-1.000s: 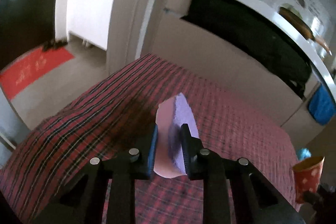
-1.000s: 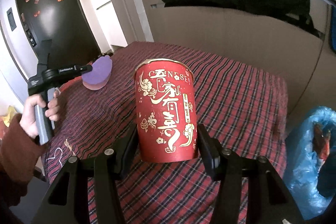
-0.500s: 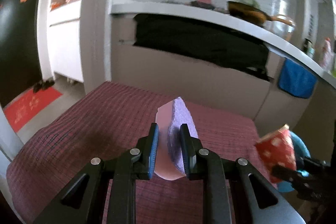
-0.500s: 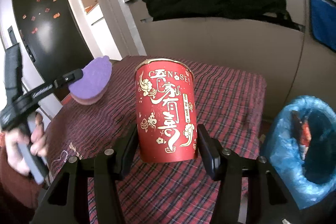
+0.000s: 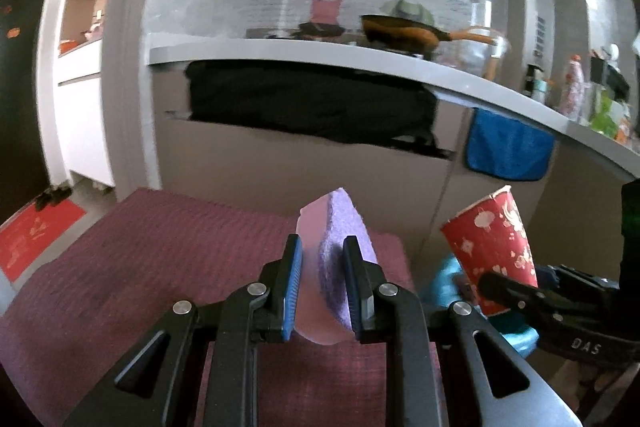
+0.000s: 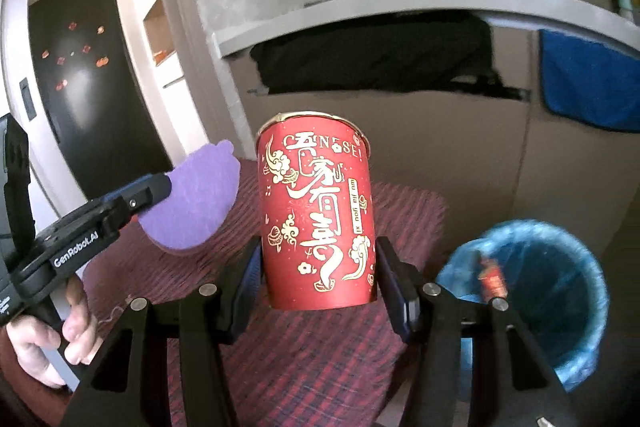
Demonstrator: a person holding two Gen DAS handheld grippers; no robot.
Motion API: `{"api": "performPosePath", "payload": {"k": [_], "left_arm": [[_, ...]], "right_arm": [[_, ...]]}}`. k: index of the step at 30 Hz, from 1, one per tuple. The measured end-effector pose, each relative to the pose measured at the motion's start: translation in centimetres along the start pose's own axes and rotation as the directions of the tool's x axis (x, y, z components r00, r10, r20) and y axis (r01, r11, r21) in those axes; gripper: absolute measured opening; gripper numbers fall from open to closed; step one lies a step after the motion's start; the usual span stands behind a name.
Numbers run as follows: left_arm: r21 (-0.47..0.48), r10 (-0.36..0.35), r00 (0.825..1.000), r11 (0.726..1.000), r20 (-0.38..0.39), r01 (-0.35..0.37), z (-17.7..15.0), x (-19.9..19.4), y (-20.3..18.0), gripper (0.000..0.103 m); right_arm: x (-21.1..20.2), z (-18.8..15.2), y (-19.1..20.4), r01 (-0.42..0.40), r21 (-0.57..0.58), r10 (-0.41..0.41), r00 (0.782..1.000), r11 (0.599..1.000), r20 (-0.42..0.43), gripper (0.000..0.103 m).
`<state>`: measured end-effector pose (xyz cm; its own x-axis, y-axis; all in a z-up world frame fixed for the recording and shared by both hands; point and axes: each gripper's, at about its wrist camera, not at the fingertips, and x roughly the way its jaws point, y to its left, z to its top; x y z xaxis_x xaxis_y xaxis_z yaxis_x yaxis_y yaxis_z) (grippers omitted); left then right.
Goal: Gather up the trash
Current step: 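Carry sponge and red cup over the blue bin and open both grippers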
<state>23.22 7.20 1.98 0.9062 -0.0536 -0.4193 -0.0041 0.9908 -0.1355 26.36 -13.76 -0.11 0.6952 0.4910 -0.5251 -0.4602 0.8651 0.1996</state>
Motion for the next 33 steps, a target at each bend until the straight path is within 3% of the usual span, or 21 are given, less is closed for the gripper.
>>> {"api": "performPosePath", "payload": {"k": [5, 9, 16, 25, 33], "left_arm": [[0.040, -0.097, 0.995, 0.994, 0.000, 0.097, 0.6, 1.1, -5.9, 0.022], [0.074, -0.186, 0.982, 0.979, -0.046, 0.189, 0.4, 3.1, -11.3, 0.022], [0.111, -0.251, 0.962, 0.959, -0.106, 0.262, -0.8, 6.3, -17.7, 0.022], [0.109, -0.249, 0.951, 0.956, -0.182, 0.271, -3.0, 10.5, -20.1, 0.022], [0.103, -0.252, 0.945, 0.955, -0.210, 0.278, -4.5, 12.5, -20.3, 0.022]], "right_arm": [[-3.6, 0.2, -4.0, 0.091, 0.030, -0.093, 0.994, 0.995, 0.061, 0.051], [-6.3, -0.1, -7.6, 0.172, 0.071, -0.178, 0.980, 0.983, 0.088, 0.051], [-9.2, -1.7, -14.3, 0.282, 0.161, -0.297, 0.952, 0.946, 0.077, 0.051], [-7.1, -3.6, -19.3, 0.314, 0.220, -0.323, 0.946, 0.924, 0.007, 0.051], [-4.8, -3.8, -20.1, 0.346, 0.196, -0.350, 0.937, 0.918, -0.012, 0.051]]}}
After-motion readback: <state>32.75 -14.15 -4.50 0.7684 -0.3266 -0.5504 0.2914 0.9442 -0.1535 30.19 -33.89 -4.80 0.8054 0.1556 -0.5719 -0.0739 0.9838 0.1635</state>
